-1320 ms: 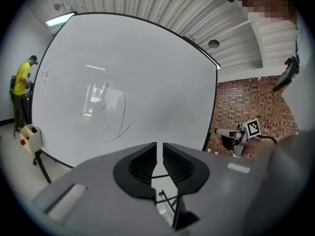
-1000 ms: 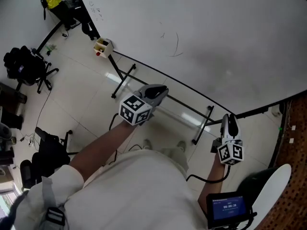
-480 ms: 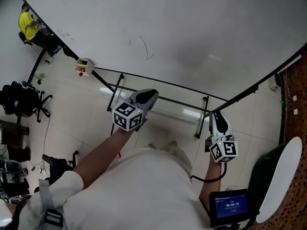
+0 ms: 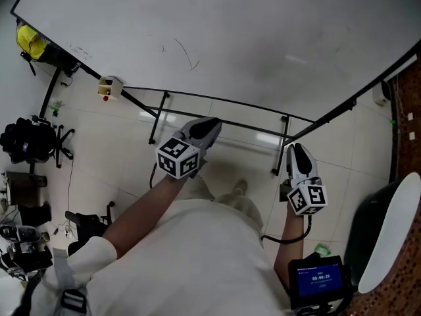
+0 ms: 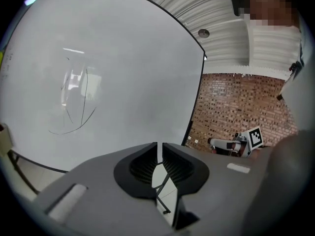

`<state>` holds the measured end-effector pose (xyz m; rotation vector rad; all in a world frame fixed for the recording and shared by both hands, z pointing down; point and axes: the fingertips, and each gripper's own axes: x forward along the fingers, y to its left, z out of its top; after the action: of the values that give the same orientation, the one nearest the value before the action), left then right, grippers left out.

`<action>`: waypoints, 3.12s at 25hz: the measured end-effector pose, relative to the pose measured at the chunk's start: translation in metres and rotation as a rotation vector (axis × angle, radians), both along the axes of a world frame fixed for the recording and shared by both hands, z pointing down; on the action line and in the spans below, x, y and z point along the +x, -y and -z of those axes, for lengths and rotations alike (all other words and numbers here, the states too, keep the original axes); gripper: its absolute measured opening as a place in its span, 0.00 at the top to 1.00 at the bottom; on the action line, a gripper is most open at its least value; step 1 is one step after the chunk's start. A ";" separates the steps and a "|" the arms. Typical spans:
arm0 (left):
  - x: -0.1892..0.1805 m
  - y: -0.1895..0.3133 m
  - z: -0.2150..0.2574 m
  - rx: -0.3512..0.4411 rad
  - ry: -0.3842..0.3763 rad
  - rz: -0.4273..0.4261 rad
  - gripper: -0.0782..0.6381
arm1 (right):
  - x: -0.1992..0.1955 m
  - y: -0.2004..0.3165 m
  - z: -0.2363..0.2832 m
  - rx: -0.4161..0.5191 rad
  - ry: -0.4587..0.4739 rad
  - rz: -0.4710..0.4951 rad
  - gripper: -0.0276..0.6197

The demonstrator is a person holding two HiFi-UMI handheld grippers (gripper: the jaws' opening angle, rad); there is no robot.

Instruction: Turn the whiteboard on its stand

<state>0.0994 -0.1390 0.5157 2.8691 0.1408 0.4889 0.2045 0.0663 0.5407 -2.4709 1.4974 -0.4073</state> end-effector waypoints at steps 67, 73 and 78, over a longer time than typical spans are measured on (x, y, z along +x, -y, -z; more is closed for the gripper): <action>-0.240 0.140 0.013 0.051 -0.065 -0.007 0.82 | -0.259 0.092 0.042 -0.071 -0.039 -0.079 0.95; -0.249 0.110 0.002 0.039 -0.043 0.019 0.82 | -0.266 0.059 0.018 -0.152 -0.063 -0.067 0.95; -0.255 0.081 -0.009 0.036 -0.026 0.026 0.82 | -0.268 0.039 0.004 -0.157 -0.056 -0.043 0.95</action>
<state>-0.1558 -0.2198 0.5243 2.9091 0.0997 0.4539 -0.0639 0.0277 0.5365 -2.6510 1.4839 -0.4685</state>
